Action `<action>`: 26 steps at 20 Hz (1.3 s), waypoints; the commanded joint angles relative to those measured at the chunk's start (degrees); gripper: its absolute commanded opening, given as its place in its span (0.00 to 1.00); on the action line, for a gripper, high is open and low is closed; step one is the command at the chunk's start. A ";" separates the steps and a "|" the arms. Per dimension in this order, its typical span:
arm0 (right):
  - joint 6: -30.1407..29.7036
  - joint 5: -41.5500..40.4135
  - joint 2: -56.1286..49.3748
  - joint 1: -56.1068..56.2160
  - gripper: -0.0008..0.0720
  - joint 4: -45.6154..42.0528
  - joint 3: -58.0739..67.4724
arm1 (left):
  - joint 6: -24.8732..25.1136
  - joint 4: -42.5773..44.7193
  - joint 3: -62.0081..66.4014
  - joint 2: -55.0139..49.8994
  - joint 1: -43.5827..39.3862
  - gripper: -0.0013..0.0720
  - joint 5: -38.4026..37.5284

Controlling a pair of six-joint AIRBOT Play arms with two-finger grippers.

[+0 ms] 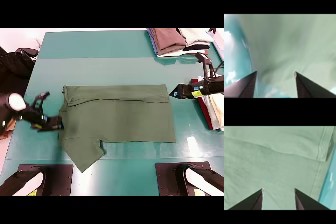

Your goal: Fold the shirts.

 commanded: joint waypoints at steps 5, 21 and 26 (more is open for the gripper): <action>-0.07 -1.51 4.87 0.07 0.63 0.13 -3.13 | -3.96 -1.55 -11.37 6.97 0.00 0.78 0.35; -0.07 0.74 4.98 -0.39 0.63 1.38 -3.10 | 2.38 -14.86 -17.07 6.97 0.00 0.06 5.84; -0.63 8.61 4.96 -5.66 0.63 -4.33 -7.69 | 5.40 -14.73 -13.20 6.97 0.00 0.05 1.29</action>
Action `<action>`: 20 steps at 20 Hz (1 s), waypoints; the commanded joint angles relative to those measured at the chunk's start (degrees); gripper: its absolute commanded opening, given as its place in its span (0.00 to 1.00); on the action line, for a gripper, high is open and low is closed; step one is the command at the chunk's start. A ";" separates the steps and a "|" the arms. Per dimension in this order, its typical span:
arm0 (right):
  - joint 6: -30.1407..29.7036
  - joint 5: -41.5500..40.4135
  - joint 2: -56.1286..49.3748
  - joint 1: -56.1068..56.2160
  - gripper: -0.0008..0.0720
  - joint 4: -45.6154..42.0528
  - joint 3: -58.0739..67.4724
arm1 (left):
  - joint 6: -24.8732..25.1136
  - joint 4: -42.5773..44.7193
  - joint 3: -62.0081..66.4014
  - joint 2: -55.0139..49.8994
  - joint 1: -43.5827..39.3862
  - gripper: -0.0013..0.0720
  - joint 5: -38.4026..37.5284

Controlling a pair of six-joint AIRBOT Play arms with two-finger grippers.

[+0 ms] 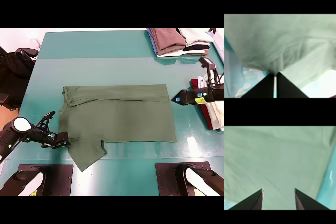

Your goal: Fold the shirts.

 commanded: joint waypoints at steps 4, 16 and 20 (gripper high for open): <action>-0.37 8.87 -1.44 -16.65 0.81 -10.08 -14.84 | 3.82 -0.57 4.31 0.04 -0.02 0.05 -1.86; -3.02 -0.04 -10.86 -9.07 0.31 2.45 -25.18 | 3.89 -0.17 5.14 0.04 -0.02 0.05 0.87; -3.61 0.94 -3.39 -5.33 0.03 0.07 -24.94 | 3.87 3.08 5.81 0.59 -0.02 0.05 -4.11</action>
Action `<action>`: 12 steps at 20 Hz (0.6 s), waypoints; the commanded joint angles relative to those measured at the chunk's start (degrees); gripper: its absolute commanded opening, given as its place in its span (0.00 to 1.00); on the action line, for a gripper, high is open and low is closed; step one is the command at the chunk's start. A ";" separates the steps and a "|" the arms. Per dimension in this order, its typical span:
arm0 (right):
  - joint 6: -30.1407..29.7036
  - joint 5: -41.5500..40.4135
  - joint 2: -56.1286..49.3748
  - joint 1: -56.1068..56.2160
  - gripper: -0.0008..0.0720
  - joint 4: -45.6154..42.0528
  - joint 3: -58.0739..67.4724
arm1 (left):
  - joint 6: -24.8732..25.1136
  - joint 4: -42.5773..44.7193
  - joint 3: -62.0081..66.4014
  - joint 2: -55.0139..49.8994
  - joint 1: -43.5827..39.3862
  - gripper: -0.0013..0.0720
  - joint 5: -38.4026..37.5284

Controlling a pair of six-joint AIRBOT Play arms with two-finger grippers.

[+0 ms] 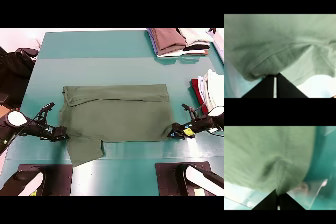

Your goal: Fold the shirts.

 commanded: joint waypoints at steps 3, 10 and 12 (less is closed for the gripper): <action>0.57 5.07 12.63 2.95 0.03 -7.69 -0.02 | -2.78 6.05 0.46 9.11 -0.02 0.05 -7.34; 2.49 9.66 24.37 3.02 0.03 -12.85 4.90 | -5.97 6.60 3.80 18.43 -0.02 0.05 -17.73; 2.47 8.74 20.92 3.08 0.03 -12.70 9.38 | -4.81 6.60 6.01 15.47 -0.02 0.05 -12.33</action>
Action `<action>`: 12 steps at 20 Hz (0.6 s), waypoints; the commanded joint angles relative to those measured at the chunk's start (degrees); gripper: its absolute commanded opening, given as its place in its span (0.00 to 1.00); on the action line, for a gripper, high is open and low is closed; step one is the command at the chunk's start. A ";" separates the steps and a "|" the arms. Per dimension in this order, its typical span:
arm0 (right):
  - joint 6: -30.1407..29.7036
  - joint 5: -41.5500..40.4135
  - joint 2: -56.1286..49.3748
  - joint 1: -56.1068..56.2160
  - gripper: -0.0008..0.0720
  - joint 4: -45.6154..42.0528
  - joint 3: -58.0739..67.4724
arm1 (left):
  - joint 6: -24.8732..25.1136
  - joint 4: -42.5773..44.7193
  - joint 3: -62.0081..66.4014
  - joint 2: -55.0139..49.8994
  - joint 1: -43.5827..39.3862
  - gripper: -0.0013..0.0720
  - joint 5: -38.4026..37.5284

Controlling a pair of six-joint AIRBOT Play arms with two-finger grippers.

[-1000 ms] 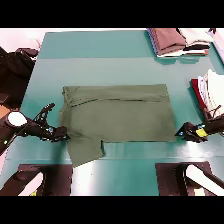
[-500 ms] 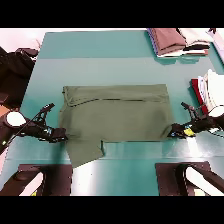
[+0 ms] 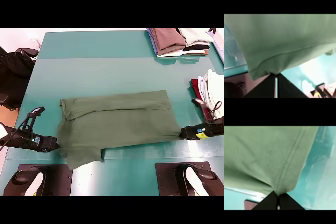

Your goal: Fold the shirts.

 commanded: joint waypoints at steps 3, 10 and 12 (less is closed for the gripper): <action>0.44 -3.04 -9.20 0.17 0.03 -0.83 11.19 | 3.50 0.68 6.84 -9.38 0.02 0.05 12.24; 0.46 -8.24 -31.80 7.61 0.03 -0.85 28.24 | 6.43 1.68 22.71 -35.52 0.02 0.06 24.24; 1.44 -10.14 -37.05 9.90 0.03 -0.76 33.03 | 6.64 1.66 24.33 -39.78 0.02 0.06 26.80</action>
